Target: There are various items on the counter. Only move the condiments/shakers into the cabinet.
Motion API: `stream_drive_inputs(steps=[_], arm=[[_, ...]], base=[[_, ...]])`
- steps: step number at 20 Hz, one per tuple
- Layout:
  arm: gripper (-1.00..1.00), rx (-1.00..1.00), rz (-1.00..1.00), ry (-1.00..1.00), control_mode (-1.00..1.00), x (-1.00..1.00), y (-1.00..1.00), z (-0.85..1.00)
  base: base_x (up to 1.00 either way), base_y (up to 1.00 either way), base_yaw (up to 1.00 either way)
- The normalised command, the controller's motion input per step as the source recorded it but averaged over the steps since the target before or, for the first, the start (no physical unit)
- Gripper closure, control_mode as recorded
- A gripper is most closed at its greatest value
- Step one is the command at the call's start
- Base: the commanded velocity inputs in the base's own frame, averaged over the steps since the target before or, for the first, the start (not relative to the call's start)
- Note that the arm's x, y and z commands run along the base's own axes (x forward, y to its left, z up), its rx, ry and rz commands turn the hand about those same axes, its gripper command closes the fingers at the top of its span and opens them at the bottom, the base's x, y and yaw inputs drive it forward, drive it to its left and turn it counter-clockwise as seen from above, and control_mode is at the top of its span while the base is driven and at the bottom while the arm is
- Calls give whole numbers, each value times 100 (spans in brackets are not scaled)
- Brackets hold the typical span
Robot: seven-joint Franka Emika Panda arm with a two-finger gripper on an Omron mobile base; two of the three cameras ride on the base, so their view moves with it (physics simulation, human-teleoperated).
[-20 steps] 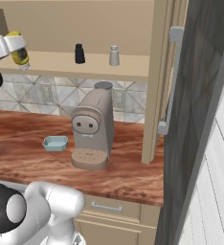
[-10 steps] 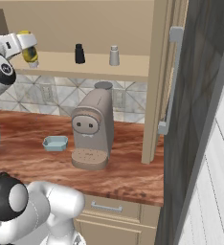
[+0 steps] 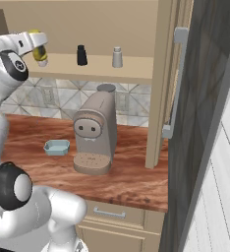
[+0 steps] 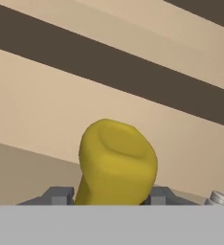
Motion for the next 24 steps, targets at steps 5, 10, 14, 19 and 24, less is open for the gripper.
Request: stream_drive_inputs(steps=[5, 10, 14, 19, 24], arm=[[100, 0, -1, 3, -100, 36, -9, -8], [100, 0, -4, 0, -100, 7, -18, -23], [100, 0, -3, 0, -100, 0, -16, -29], [100, 0, -1, 0, -100, 1, -13, -23], [100, 1, -1, 0, -100, 27, -2, 4]], base=[[0, 0, 0], [0, 0, 0], [0, 0, 0], [0, 0, 0], [0, 0, 0]])
